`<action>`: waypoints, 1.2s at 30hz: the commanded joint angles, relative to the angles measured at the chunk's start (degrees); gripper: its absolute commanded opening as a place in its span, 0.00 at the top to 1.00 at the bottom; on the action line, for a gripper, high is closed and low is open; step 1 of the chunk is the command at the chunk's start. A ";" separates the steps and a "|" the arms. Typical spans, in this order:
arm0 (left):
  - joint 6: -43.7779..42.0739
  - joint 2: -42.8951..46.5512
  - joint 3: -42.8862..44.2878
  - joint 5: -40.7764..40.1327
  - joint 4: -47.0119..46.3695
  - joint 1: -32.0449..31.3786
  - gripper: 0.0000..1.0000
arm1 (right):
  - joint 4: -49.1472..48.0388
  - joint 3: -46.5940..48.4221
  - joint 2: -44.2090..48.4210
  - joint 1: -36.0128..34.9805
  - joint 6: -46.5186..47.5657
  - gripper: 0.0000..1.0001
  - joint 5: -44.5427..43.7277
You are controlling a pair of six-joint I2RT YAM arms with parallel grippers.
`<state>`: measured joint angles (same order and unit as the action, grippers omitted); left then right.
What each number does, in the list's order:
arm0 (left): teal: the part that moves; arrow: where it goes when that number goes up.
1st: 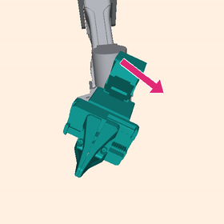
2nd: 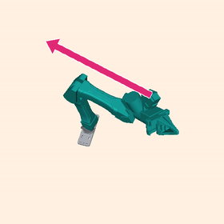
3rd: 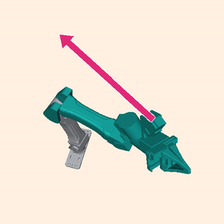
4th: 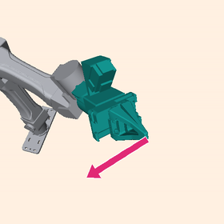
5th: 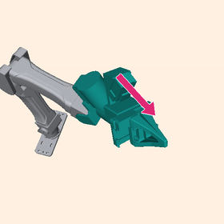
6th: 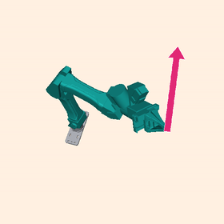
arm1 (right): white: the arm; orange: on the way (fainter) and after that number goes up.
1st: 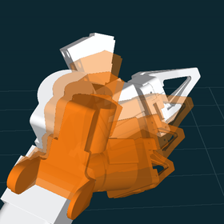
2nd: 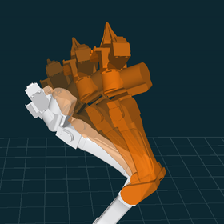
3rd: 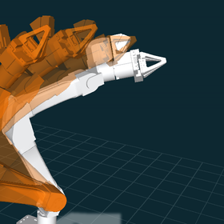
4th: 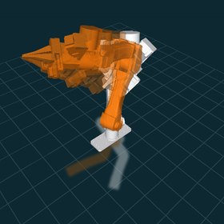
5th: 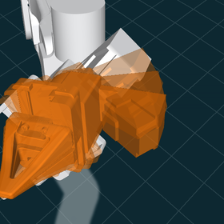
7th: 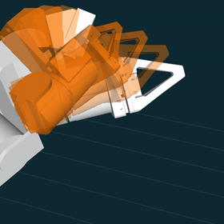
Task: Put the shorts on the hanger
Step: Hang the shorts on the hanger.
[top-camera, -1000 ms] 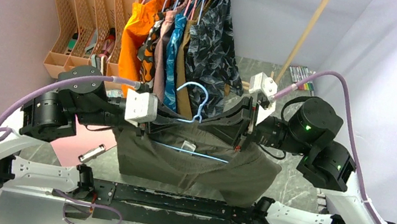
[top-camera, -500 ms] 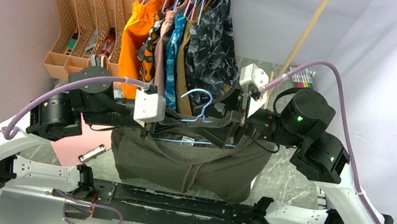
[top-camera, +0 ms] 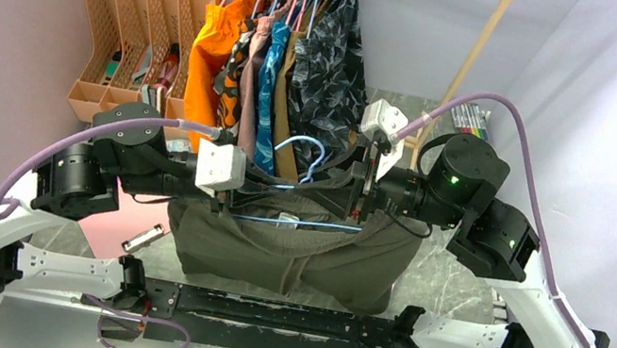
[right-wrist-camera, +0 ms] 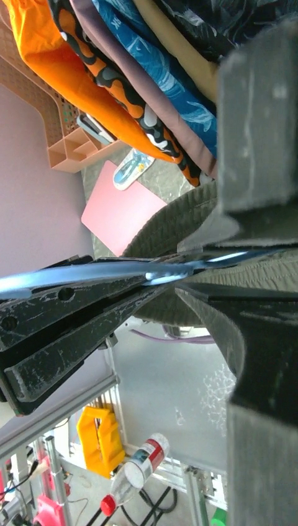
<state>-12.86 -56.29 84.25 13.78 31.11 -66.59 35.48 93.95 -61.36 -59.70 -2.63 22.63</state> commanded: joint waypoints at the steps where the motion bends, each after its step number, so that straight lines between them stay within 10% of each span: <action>1: 0.03 1.89 0.32 1.61 -5.98 0.17 0.93 | 1.22 0.26 -0.41 -0.15 0.17 0.79 1.58; 7: 0.92 1.45 0.67 -0.16 -7.36 0.17 0.86 | -0.68 1.39 -0.71 -0.15 -0.93 1.00 3.65; 13: 2.54 2.68 13.02 2.67 -9.11 0.18 0.00 | 0.44 14.52 -2.70 -0.15 -2.83 1.00 12.97; 18: 4.24 6.10 20.01 11.07 -14.73 0.18 0.01 | 0.34 24.43 -4.91 -0.21 -3.51 1.00 12.47; 26: 1.63 11.53 14.12 3.08 -15.65 0.17 0.01 | 10.31 22.48 -8.43 -0.15 3.58 1.00 -40.47; 33: 1.32 11.26 13.15 1.24 -12.37 0.16 0.02 | 8.98 34.40 -9.28 -0.16 0.48 1.00 -4.69; 36: 0.83 10.74 12.28 0.86 -11.55 0.16 0.02 | 9.15 34.93 -9.50 -0.15 0.21 1.00 -4.65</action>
<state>-10.94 -45.15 97.14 16.49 17.78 -66.52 50.17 124.18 -74.24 -59.68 -1.48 8.23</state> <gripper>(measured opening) 0.981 0.027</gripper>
